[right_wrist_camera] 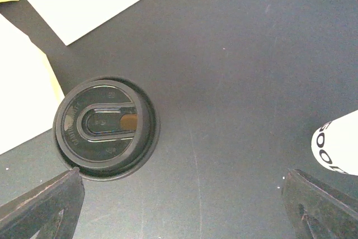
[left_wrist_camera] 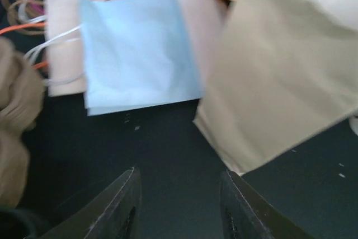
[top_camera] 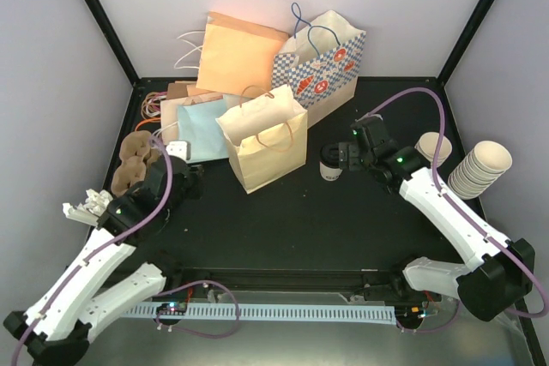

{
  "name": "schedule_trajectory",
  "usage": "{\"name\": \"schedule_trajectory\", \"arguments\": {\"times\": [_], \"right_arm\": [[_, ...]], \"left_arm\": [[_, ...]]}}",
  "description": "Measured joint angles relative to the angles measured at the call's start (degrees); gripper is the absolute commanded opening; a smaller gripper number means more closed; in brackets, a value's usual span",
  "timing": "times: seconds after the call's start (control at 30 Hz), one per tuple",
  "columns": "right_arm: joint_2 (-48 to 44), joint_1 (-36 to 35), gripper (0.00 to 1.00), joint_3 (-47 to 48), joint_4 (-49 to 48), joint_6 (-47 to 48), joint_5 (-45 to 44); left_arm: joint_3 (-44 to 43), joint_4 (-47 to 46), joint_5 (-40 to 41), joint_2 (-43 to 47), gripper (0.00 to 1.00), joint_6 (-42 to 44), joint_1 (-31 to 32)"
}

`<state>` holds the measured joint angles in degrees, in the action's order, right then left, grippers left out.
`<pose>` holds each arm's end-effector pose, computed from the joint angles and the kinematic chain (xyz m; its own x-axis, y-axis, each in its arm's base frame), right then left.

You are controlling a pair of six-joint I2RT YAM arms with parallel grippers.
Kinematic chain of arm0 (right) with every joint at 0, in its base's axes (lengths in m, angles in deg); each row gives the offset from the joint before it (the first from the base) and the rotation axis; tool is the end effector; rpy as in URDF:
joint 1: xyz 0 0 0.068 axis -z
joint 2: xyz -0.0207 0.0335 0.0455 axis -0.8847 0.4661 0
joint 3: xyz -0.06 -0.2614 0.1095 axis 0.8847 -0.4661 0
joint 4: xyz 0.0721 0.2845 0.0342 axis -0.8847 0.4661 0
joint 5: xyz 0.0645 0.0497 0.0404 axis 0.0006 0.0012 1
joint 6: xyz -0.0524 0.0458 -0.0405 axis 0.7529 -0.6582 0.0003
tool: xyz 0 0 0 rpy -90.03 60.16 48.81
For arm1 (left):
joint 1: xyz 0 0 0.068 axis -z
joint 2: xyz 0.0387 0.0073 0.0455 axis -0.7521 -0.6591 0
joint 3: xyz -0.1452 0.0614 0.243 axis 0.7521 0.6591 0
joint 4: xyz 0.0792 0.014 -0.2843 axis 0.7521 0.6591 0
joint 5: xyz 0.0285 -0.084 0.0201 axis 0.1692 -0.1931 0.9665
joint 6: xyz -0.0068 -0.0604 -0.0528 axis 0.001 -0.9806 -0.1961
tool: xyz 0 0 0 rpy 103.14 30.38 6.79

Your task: Pack the takeout coffee

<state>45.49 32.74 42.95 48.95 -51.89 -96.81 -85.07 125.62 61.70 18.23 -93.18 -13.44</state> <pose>0.2638 0.1216 0.2876 -0.7353 -0.0122 -0.6776 0.0001 0.9998 -0.0181 0.1672 -0.0872 0.3219 -0.5732 -0.0666 -0.8167 0.0685 0.9893 -0.1287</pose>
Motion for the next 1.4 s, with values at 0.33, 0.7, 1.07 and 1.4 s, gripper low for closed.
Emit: {"name": "schedule_trajectory", "arguments": {"times": [0.33,0.7,1.07,1.4], "right_arm": [[0.1,0.0,0.99,0.0,-1.4,1.5,2.4],[0.1,0.0,0.99,0.0,-2.6,2.1,5.7],[0.1,0.0,0.99,0.0,-2.7,2.2,6.7],[0.1,0.0,0.99,0.0,-2.8,2.2,7.0]], "left_arm": [[3.1,5.9,-5.1,-2.5,0.31,-8.0,-21.4],[4.3,7.2,-15.2,-7.9,0.25,-9.0,-35.1],[4.8,7.8,-15.3,-10.6,0.18,-10.3,-40.9],[4.8,7.8,-15.4,-12.9,0.18,-10.6,-41.3]]}}
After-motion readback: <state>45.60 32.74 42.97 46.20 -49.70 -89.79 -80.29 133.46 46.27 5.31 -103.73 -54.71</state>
